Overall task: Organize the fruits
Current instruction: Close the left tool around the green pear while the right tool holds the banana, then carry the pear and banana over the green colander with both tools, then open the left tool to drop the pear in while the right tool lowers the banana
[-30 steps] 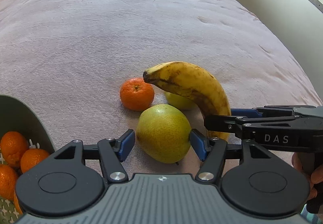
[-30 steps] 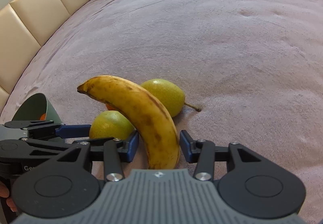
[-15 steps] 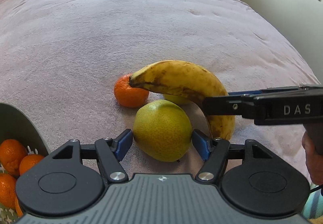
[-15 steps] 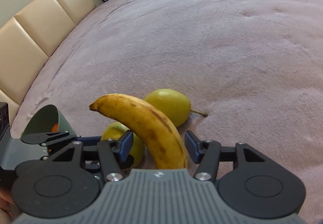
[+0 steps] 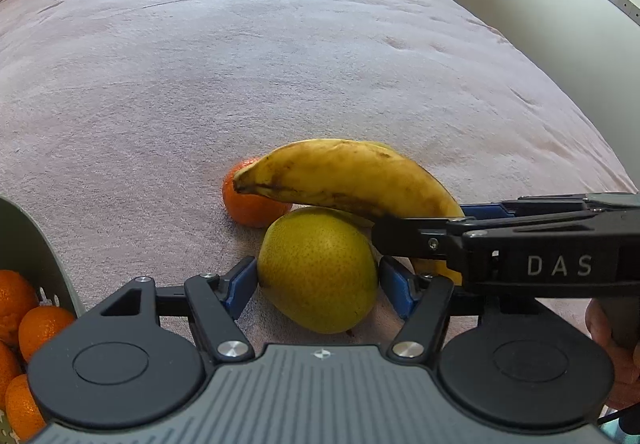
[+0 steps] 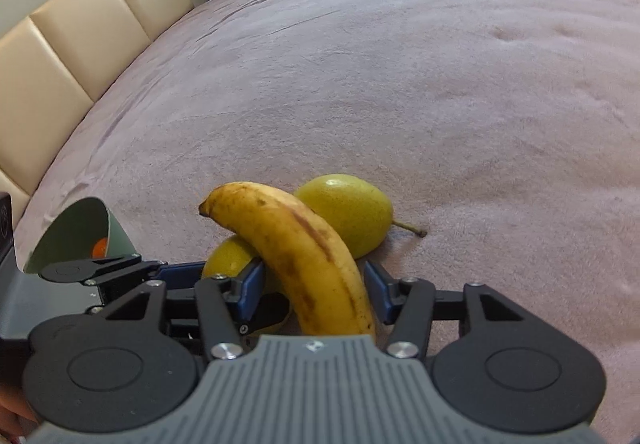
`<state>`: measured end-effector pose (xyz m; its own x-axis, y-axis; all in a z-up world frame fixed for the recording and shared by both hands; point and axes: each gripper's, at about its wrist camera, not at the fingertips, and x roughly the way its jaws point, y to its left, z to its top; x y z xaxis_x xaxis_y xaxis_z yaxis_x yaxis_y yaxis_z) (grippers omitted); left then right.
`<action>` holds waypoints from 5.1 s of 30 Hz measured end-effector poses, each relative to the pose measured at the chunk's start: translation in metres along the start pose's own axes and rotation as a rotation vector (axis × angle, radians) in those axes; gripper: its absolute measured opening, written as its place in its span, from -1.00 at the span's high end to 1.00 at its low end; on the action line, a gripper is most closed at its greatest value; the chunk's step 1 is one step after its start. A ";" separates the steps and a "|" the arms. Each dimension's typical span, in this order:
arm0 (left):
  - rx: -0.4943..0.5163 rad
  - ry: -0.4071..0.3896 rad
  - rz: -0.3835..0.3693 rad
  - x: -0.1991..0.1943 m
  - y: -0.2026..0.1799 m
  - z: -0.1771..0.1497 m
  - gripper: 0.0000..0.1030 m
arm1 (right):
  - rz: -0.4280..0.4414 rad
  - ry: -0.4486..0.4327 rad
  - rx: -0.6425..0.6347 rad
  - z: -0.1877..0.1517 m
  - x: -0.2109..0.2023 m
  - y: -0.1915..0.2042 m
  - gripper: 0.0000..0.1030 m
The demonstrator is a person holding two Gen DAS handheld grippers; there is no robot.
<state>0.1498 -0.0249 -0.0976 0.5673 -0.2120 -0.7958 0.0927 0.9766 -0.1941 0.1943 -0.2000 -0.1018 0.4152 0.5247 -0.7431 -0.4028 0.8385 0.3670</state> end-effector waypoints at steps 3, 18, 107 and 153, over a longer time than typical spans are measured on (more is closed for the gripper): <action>0.015 -0.001 0.003 -0.002 0.000 -0.001 -0.48 | -0.017 -0.004 -0.032 0.001 -0.002 0.005 0.10; -0.016 -0.035 0.006 -0.024 -0.002 0.000 -0.46 | -0.028 -0.011 -0.056 0.004 -0.023 0.014 0.30; -0.143 0.300 0.431 -0.106 0.114 -0.040 -0.50 | 0.197 -0.079 -0.126 0.009 -0.023 0.142 0.31; -0.408 -0.014 0.495 -0.167 0.148 -0.029 -0.49 | -0.059 0.056 -0.424 -0.011 0.057 0.222 0.35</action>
<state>0.0451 0.1537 -0.0097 0.4737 0.2636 -0.8403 -0.5000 0.8660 -0.0102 0.1200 0.0146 -0.0691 0.4078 0.4591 -0.7893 -0.6841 0.7261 0.0689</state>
